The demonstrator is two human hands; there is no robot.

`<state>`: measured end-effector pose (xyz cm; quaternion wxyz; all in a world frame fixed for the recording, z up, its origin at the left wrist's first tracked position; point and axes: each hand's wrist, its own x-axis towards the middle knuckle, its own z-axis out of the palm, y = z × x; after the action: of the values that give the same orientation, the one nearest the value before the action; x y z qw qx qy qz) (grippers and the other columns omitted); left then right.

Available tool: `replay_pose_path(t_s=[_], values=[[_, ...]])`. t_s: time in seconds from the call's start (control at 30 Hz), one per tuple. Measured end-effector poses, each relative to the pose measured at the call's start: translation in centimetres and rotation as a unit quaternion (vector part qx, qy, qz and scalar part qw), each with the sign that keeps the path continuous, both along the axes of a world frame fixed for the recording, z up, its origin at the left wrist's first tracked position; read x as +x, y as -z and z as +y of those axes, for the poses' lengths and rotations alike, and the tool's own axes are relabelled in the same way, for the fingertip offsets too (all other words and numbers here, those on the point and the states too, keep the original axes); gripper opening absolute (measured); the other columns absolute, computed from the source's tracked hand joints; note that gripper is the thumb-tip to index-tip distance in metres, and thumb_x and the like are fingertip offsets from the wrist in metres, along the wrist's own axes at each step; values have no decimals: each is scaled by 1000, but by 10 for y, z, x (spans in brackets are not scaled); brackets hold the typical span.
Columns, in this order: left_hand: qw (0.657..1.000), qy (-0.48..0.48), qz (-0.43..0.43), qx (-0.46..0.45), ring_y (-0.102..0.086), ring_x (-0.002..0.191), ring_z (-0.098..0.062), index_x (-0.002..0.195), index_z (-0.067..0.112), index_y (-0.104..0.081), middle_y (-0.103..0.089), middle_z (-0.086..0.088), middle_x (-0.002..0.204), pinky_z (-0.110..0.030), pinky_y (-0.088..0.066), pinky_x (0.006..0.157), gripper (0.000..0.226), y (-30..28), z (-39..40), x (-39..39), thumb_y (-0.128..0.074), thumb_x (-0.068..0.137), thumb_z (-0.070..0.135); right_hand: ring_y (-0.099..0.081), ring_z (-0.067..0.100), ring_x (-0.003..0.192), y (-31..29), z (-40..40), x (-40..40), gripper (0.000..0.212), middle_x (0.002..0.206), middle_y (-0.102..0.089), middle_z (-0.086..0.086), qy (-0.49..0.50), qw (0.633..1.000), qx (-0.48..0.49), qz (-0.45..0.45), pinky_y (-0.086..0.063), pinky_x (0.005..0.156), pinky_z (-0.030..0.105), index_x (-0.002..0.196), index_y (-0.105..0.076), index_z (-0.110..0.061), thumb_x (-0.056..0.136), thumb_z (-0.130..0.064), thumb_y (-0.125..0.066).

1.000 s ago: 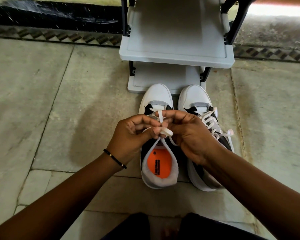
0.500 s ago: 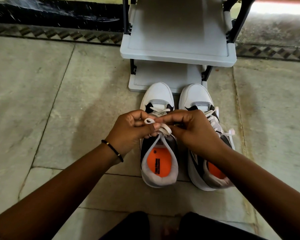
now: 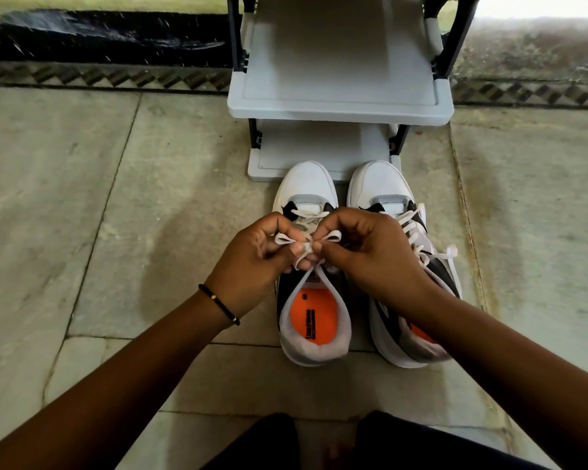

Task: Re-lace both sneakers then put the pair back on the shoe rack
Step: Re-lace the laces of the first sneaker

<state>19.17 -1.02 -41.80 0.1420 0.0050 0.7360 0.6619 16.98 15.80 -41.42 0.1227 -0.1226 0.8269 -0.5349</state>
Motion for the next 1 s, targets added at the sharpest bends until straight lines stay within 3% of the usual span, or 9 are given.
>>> replay_pose_path(t_s=[0.17, 0.23, 0.33, 0.47, 0.6, 0.67, 0.73, 0.87, 1.0], values=[[999, 3, 37, -3, -69, 66, -10, 80, 18, -56, -71, 1, 70, -19, -55, 66, 18, 1, -1, 2, -58, 83, 0, -66, 7, 75, -3, 0, -3, 11, 85, -72, -6, -62, 997, 36, -15, -56, 70, 30, 89, -73, -18, 84, -13, -64], [999, 4, 39, 7, -69, 67, -12, 81, 20, -55, -72, 0, 68, -21, -55, 68, 22, 1, -1, 4, -56, 84, -1, -66, 12, 74, -1, 1, -4, 9, 83, -73, 0, -58, 998, 20, -32, -56, 71, 33, 86, -73, -14, 84, -12, -64], [999, 13, 23, 26, -67, 66, -5, 86, 19, -51, -73, 7, 66, -14, -51, 64, 20, 1, 0, 4, -50, 87, -1, -68, 25, 75, 5, 1, -2, 9, 84, -72, 13, -23, 992, -78, -100, -56, 72, 35, 87, -70, -3, 84, -5, -62], [998, 25, -24, 55, -62, 56, 0, 92, 16, -47, -70, 6, 57, -9, -46, 56, 17, -1, 0, -3, -44, 89, -1, -69, 13, 68, 6, -1, 1, 10, 72, -72, 5, 13, 964, -203, -172, -53, 64, 20, 88, -65, 7, 85, 5, -56], [993, 31, -90, 68, -59, 52, 1, 93, 21, -47, -68, 8, 53, -10, -44, 52, 17, -1, 0, -9, -44, 90, 4, -65, 11, 82, 5, 2, -3, 10, 81, -71, -6, -38, 998, -29, 33, -53, 76, 28, 84, -72, -9, 82, -5, -64], [990, 9, -105, 96, -62, 56, 1, 93, 22, -47, -70, 7, 60, -11, -48, 56, 15, 2, 0, -9, -44, 90, 7, -58, 13, 82, 5, 3, -8, 9, 77, -67, -11, -92, 979, 70, 167, -47, 72, 27, 82, -72, -14, 80, -9, -65], [990, -1, -90, 104, -65, 64, 0, 95, 21, -45, -70, 4, 71, -12, -51, 63, 17, 4, 4, -7, -46, 88, 5, -54, 17, 80, 2, 6, -12, 9, 76, -68, -5, -137, 954, 122, 238, -42, 69, 26, 81, -71, -13, 81, -10, -63], [995, 3, -52, 88, -66, 65, 1, 96, 23, -42, -72, 13, 64, -11, -50, 62, 31, 4, 3, -2, -52, 83, -3, -52, 17, 76, -2, 9, -16, 9, 75, -68, -3, -177, 943, 138, 246, -42, 64, 30, 81, -71, -13, 81, -9, -62], [999, -2, 42, -23, -67, 72, -4, 100, 27, -44, -71, 11, 70, -15, -52, 70, 35, 0, 3, 2, -66, 77, 12, -45, -1, 71, -8, 8, -14, 4, 71, -56, -16, -152, 963, 146, 167, -34, 62, 15, 80, -70, -20, 77, -18, -71]])
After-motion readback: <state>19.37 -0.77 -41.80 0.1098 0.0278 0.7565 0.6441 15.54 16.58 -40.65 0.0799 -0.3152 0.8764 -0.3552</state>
